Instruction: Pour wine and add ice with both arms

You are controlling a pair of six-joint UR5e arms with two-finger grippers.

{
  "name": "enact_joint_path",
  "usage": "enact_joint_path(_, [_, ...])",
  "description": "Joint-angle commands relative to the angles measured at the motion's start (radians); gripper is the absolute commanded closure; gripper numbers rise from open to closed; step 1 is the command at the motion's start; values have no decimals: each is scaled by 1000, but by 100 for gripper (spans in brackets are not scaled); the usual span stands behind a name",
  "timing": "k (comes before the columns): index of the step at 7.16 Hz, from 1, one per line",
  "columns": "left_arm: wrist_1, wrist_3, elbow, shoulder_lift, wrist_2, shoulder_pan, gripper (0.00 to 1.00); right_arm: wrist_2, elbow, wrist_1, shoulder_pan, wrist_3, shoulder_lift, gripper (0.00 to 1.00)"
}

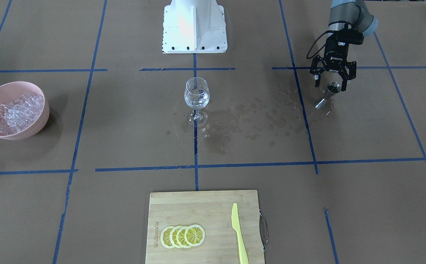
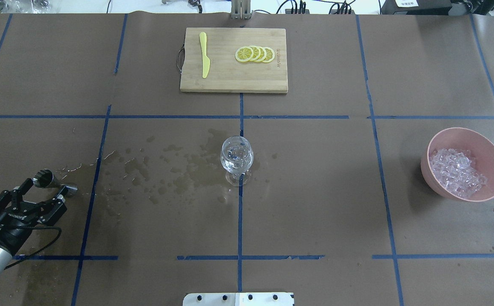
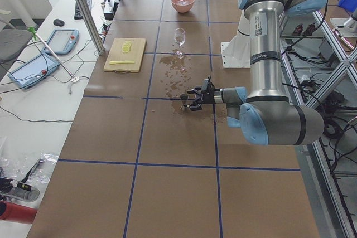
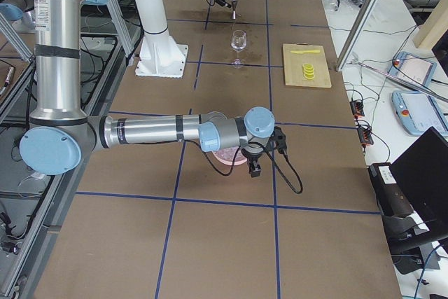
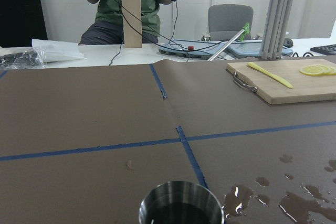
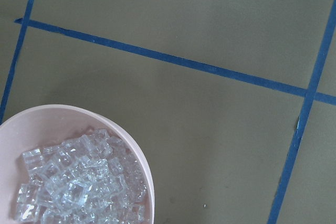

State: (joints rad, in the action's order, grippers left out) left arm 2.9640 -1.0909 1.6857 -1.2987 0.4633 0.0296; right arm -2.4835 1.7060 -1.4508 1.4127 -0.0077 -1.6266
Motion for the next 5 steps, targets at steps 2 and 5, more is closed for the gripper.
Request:
enact_joint_path(2, [9, -1, -130, -69, -41, 0, 2, 2, 1, 1, 0, 0, 1, 0])
enact_joint_path(5, [23, 0, -144, -88, -41, 0, 25, 2, 3, 1, 0, 0, 2, 0])
